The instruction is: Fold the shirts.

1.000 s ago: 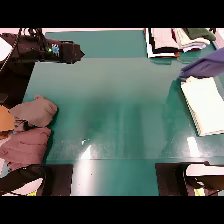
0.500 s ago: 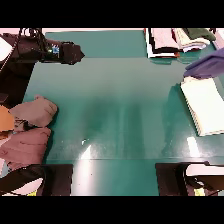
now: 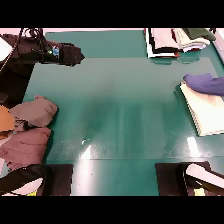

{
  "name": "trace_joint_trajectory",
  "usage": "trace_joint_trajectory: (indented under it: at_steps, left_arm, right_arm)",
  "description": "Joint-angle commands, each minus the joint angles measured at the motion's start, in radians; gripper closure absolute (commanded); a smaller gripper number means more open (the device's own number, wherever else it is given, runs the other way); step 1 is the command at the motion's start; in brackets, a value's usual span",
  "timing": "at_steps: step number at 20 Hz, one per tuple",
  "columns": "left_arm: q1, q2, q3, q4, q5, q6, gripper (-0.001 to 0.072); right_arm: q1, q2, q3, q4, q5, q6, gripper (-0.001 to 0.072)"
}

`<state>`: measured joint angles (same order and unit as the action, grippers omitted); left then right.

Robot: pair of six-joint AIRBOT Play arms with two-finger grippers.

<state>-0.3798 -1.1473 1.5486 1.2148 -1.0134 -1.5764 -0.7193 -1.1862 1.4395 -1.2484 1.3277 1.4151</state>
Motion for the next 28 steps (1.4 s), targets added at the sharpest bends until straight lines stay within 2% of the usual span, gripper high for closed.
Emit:
trace_joint_trajectory:
  at_steps: [1, 2, 3, 4, 5, 9, 11, 14, 18, 19, 21, 23, 28]
  left_arm:
    - [0.0, -0.001, 0.0, 0.0, -0.001, 0.011, 0.0685]
    - [0.0, -0.001, 0.0, 0.0, -0.001, 0.016, 0.0684]
    - [0.0, -0.001, 0.0, 0.0, -0.001, 0.016, 0.0685]
    - [0.0, -0.001, 0.0, 0.0, -0.001, 0.018, 0.0684]
    - [0.0, -0.001, 0.0, 0.0, -0.001, 0.026, 0.0684]
    - [0.0, -0.001, 0.0, 0.0, -0.001, 0.025, 0.0684]
    - [0.0, -0.001, 0.0, 0.0, 0.001, 0.025, 0.0684]
    - [0.0, -0.001, 0.0, 0.003, 0.029, 0.024, 0.0684]
    - [0.0, 0.0, 0.0, 0.001, 0.022, 0.024, 0.0684]
    - [0.0, 0.0, 0.0, 0.0, 0.037, 0.024, 0.0684]
    - [0.0, 0.0, 0.0, 0.0, 0.061, 0.024, 0.0684]
    - [0.0, 0.0, 0.0, 0.001, 0.085, 0.024, 0.0684]
    - [0.0, 0.0, 0.0, 0.0, 0.108, 0.024, 0.0684]
  right_arm:
    - [-0.066, 0.138, -0.249, -0.068, 0.007, 0.002, 0.0686]
    - [-0.092, 0.171, -0.309, -0.073, 0.007, 0.002, 0.0547]
    - [-0.115, 0.195, -0.352, -0.084, 0.005, 0.002, 0.0322]
    - [-0.139, 0.217, -0.389, -0.091, 0.0, 0.002, 0.0152]
    - [-0.168, 0.232, -0.406, -0.087, 0.002, 0.003, 0.0111]
    - [-0.205, 0.284, -0.362, -0.039, -0.001, 0.032, 0.0111]
    - [-0.149, 0.298, -0.318, 0.084, -0.017, 0.031, 0.0112]
    - [0.061, 0.303, -0.269, 0.211, -0.036, 0.031, 0.0112]
    - [0.434, 0.302, -0.257, 0.199, -0.092, 0.031, 0.0127]
    - [0.512, 0.302, -0.257, 0.199, -0.117, 0.027, 0.0202]
    - [0.661, 0.302, -0.257, 0.199, -0.171, 0.008, 0.0408]
    - [0.775, 0.302, -0.257, 0.199, -0.211, -0.033, 0.0693]
    - [0.887, 0.302, -0.257, 0.199, -0.237, -0.037, 0.0694]
